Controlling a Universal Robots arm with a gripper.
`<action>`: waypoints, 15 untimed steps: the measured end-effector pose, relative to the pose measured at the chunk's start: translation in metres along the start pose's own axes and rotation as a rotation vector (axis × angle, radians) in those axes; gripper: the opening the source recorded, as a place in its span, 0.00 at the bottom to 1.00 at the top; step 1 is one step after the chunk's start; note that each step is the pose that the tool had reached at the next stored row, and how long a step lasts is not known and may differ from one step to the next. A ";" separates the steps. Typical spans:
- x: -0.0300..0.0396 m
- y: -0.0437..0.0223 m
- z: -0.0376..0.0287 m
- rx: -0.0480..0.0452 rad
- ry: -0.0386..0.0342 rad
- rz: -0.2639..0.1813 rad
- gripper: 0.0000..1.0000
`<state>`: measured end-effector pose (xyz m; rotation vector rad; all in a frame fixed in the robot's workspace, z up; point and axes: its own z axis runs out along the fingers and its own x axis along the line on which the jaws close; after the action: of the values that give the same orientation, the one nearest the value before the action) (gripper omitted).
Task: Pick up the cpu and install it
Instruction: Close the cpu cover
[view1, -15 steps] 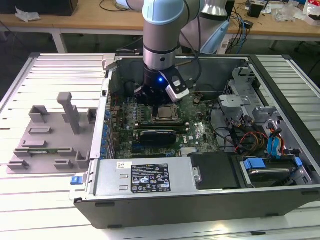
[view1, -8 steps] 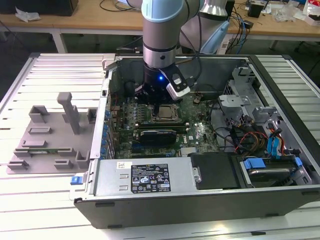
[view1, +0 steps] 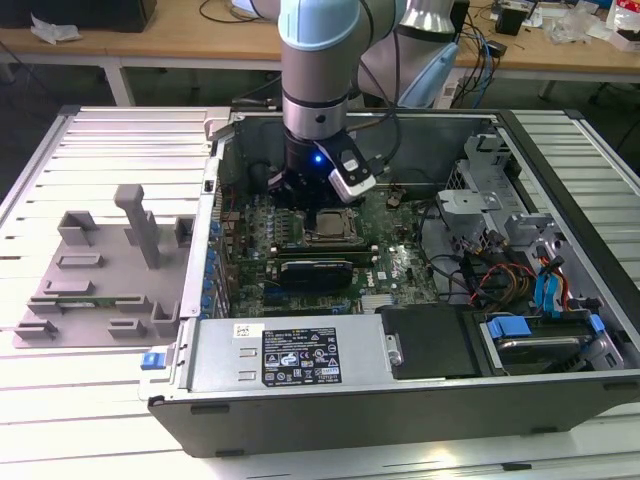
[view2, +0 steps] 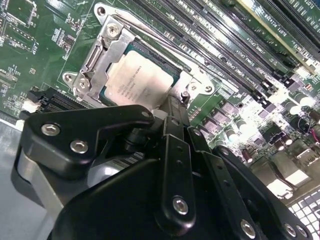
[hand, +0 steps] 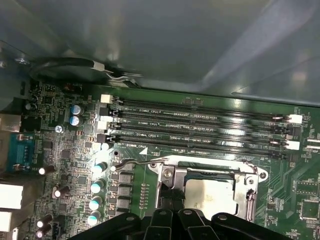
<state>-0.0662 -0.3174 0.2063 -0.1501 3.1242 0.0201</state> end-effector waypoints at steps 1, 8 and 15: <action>0.0001 0.0000 0.0003 0.0001 0.0001 0.000 0.11; 0.0004 -0.0037 0.0013 0.0000 0.0000 0.000 0.11; 0.0004 -0.0043 -0.0013 0.0000 0.0000 0.000 0.11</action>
<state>-0.0662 -0.3218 0.2075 -0.1503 3.1241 0.0202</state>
